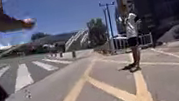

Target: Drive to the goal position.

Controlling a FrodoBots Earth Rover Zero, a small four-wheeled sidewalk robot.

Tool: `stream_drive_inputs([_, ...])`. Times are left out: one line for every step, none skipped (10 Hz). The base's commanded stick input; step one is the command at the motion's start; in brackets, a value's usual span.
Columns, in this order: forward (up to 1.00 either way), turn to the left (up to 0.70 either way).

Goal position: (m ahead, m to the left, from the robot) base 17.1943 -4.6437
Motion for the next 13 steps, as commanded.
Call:
stream_drive_inputs([0.45, 0.00])
stream_drive_inputs([0.45, 0.00])
stream_drive_inputs([0.45, 0.00])
stream_drive_inputs([0.45, 0.00])
stream_drive_inputs([0.45, 0.00])
stream_drive_inputs([0.45, 0.00])
stream_drive_inputs([0.45, 0.00])
stream_drive_inputs([0.45, 0.00])
stream_drive_inputs([0.45, 0.00])
stream_drive_inputs([0.45, 0.00])
stream_drive_inputs([0.45, 0.00])
stream_drive_inputs([0.45, 0.00])
stream_drive_inputs([0.45, 0.00])
